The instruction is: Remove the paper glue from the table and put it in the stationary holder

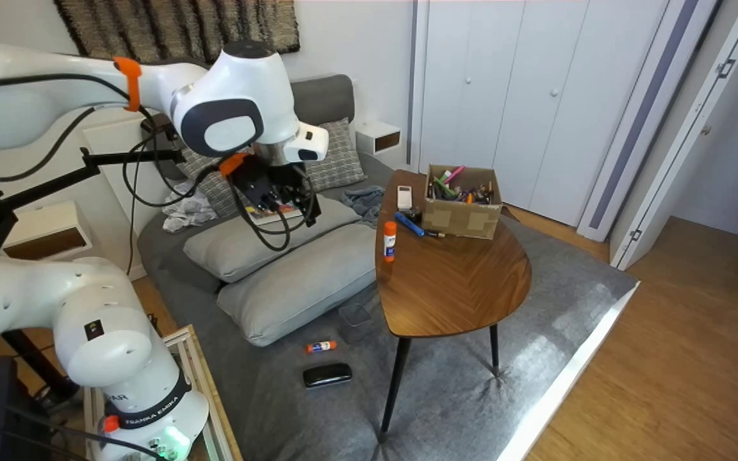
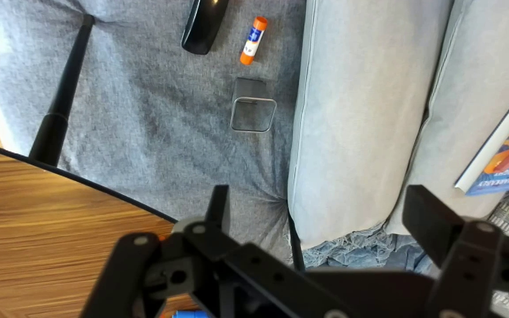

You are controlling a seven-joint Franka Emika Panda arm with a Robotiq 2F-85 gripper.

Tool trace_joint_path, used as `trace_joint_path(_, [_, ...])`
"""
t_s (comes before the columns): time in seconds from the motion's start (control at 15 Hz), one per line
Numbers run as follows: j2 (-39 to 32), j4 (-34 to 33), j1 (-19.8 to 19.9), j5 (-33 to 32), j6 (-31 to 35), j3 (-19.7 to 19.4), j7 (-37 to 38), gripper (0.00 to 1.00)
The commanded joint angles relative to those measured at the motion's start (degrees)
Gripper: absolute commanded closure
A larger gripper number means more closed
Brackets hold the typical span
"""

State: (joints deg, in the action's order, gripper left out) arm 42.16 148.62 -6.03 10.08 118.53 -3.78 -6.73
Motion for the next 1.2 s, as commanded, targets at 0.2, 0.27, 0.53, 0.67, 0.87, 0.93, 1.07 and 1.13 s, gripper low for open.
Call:
trace_joint_path(0.2, [-14.3, -3.2, 0.8, 0.9, 13.9, 1.1, 1.5, 0.0])
trace_joint_path(0.27, [-16.3, -3.6, 1.4, -0.1, 16.4, 1.6, 2.4, 0.0])
trace_joint_path(0.53, [-22.4, -6.2, 4.1, -4.2, 21.7, 3.5, 7.1, 0.0])
trace_joint_path(0.67, [-24.8, -7.4, 5.7, -7.0, 22.4, 4.3, 9.4, 0.0])
trace_joint_path(0.87, [-27.3, -9.0, 7.9, -12.1, 22.5, 5.5, 14.2, 0.0])
trace_joint_path(0.93, [-27.9, -9.5, 8.4, -13.6, 22.2, 5.8, 15.8, 0.0])
trace_joint_path(1.07, [-29.1, -10.3, 9.2, -16.3, 23.0, 6.1, 18.3, 0.0])
trace_joint_path(1.13, [-29.6, -10.7, 9.6, -17.4, 23.8, 6.2, 19.7, 0.0])
